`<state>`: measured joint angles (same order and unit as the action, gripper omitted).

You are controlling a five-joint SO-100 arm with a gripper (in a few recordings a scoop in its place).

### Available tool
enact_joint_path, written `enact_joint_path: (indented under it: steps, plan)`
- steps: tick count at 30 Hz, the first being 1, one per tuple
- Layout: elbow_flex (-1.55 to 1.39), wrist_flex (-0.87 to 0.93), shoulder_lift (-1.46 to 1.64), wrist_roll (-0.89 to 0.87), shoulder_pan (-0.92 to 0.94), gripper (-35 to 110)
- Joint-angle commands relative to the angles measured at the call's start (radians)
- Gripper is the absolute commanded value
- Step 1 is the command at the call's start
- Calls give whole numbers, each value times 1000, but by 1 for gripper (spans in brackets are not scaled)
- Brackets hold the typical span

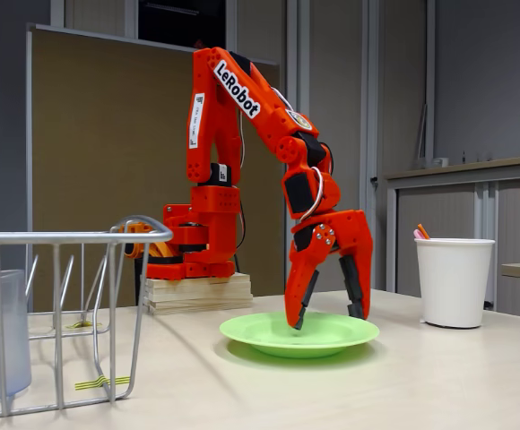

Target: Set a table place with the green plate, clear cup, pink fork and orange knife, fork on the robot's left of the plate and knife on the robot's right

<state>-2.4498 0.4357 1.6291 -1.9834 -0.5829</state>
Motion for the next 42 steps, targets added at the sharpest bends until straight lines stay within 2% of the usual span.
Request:
enact_joint_path:
  steps: [1,9,16,19,26,35,42]
  plan:
    - [61,120,95,26,-38,41]
    - [272,430,270,172,-52,40]
    - [526,802,295,341,176,38]
    - [621,905,293,451,316,37]
    - [787,988,265,698,598,37]
    - [1080,1117,86,968,950,38]
    - [1215,1112,-176,1100,1170,53]
